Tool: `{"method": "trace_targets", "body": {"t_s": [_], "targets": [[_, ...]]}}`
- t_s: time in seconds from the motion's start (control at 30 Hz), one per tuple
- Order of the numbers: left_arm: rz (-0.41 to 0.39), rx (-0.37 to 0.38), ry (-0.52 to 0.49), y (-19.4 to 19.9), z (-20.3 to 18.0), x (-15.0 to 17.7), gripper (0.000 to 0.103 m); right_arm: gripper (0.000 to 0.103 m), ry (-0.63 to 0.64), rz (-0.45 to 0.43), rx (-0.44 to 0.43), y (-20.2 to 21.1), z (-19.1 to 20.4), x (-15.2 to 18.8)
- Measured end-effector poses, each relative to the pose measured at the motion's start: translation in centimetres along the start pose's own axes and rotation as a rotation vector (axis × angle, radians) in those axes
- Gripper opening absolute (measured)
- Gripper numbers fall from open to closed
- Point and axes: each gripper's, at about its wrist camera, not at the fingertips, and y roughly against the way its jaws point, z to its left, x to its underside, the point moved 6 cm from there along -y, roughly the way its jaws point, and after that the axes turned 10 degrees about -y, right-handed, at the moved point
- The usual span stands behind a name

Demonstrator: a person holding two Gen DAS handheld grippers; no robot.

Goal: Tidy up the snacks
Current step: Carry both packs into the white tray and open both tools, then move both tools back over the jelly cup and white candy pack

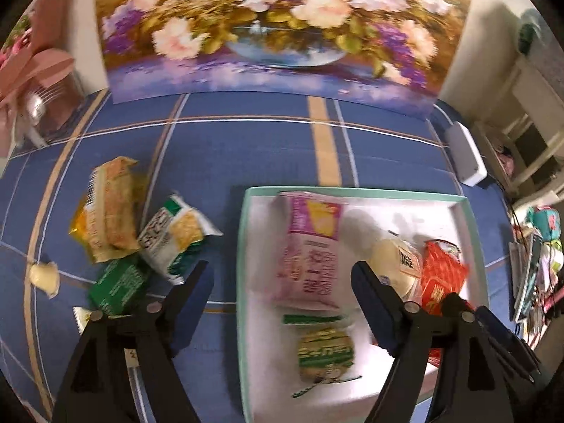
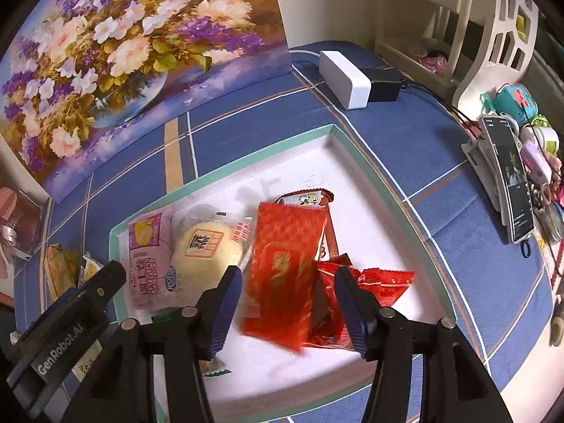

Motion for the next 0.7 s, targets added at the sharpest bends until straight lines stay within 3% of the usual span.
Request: {"method": "trace_targets", "body": {"t_s": [0.13,0.17,0.23,0.3,0.37,0.43,0.7], "targets": [[0.016,-0.037,0.019,-0.1,0.9,0.5,0.081,0.062,0.008,-0.005,0.000,0.2,0.2,0.0],[0.017,-0.043,0.025,-0.1,1.1,0.5,0.081,0.065,0.010,-0.009,-0.001,0.3,0.2,0.0],[0.014,-0.070,0.040,0.1,1.7,0.6,0.084,0.082,0.010,-0.021,-0.006,0.4,0.4,-0.1],[0.005,-0.106,0.056,0.4,2.4,0.7,0.100,0.089,0.015,-0.032,-0.007,0.6,0.5,-0.2],[-0.005,-0.127,0.075,0.6,3.1,0.8,0.100,0.091,0.022,-0.036,-0.007,0.6,0.6,-0.2],[-0.001,-0.136,0.091,0.6,3.7,0.9,0.100,0.101,0.023,-0.038,-0.003,0.5,0.7,-0.1],[-0.002,-0.170,0.171,1.2,6.0,2.1,0.100,0.103,0.026,-0.050,-0.029,0.6,1.2,0.1]]}}
